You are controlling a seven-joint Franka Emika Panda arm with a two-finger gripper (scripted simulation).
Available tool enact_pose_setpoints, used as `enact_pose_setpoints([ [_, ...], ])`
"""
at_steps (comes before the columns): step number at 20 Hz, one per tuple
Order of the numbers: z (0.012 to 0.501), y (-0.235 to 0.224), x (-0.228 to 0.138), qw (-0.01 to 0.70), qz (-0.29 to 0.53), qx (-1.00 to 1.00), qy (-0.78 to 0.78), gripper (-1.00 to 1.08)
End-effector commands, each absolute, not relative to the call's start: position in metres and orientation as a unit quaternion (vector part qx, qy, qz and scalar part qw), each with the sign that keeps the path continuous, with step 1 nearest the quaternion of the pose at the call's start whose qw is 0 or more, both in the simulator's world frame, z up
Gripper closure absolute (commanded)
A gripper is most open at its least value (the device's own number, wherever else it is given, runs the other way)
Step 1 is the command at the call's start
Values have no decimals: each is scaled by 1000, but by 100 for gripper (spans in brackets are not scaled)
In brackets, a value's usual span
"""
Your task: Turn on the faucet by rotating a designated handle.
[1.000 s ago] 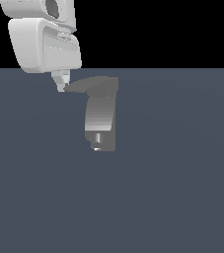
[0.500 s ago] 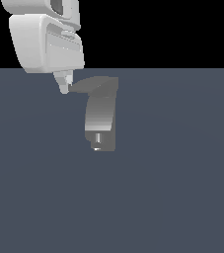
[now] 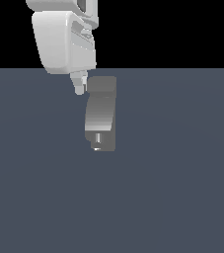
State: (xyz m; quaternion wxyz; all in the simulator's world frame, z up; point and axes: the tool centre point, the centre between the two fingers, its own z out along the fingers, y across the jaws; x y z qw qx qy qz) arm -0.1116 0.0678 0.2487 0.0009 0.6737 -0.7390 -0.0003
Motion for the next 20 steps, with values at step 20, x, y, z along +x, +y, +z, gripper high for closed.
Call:
enact_pose_setpoints([
  [20,249,-25,-98,0,0,667,-745,108],
])
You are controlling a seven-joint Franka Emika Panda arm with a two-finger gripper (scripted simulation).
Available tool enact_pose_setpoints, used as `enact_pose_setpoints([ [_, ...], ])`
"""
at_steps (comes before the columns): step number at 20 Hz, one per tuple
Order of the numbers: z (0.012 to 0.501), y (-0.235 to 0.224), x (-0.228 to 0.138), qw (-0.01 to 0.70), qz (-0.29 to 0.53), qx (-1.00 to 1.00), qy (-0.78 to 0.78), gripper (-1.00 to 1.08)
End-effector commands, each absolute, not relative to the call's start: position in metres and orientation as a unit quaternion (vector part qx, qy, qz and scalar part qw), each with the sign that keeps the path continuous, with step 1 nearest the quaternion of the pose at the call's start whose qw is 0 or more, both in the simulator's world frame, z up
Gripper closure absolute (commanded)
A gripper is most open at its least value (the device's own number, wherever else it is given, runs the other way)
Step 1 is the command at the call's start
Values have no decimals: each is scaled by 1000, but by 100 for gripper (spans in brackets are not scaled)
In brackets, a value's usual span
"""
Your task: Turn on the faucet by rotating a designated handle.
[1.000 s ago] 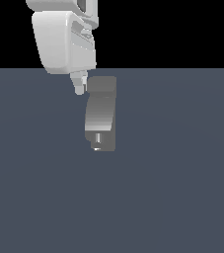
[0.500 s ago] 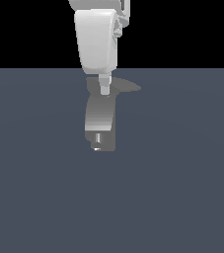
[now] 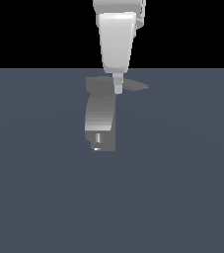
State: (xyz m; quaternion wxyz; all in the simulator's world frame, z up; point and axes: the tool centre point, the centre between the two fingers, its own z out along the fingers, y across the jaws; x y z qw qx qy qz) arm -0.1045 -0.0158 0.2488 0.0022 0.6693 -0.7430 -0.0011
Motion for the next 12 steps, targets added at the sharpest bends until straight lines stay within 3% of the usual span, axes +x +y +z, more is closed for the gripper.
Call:
enact_pose_setpoints([
  [1,249,-29,-95,0,0,667,-745,108],
  [12,249,-72,-68,0,0,663,-748,108],
])
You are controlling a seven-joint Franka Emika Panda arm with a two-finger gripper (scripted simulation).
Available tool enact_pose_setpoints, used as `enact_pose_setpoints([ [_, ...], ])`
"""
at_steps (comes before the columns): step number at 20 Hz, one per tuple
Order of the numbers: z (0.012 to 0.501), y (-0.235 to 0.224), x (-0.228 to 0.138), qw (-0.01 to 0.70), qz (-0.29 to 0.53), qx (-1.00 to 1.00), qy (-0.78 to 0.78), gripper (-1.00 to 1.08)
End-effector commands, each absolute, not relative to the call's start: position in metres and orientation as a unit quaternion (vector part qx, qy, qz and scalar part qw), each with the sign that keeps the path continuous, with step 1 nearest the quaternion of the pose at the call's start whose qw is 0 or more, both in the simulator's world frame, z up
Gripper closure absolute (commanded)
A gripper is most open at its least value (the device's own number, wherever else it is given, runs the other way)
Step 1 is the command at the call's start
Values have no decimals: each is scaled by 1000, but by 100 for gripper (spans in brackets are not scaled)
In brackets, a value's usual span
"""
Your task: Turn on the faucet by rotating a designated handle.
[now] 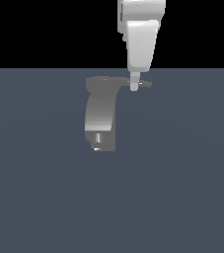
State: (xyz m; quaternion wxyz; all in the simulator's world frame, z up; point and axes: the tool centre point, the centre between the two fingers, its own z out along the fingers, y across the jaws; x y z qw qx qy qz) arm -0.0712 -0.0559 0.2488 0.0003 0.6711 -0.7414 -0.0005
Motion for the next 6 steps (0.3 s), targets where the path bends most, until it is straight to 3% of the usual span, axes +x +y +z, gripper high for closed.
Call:
enact_pose_setpoints([
  [1,249,-76,-65,0,0,663,-749,108],
  [6,249,-92,-56,0,0,662,-750,108],
])
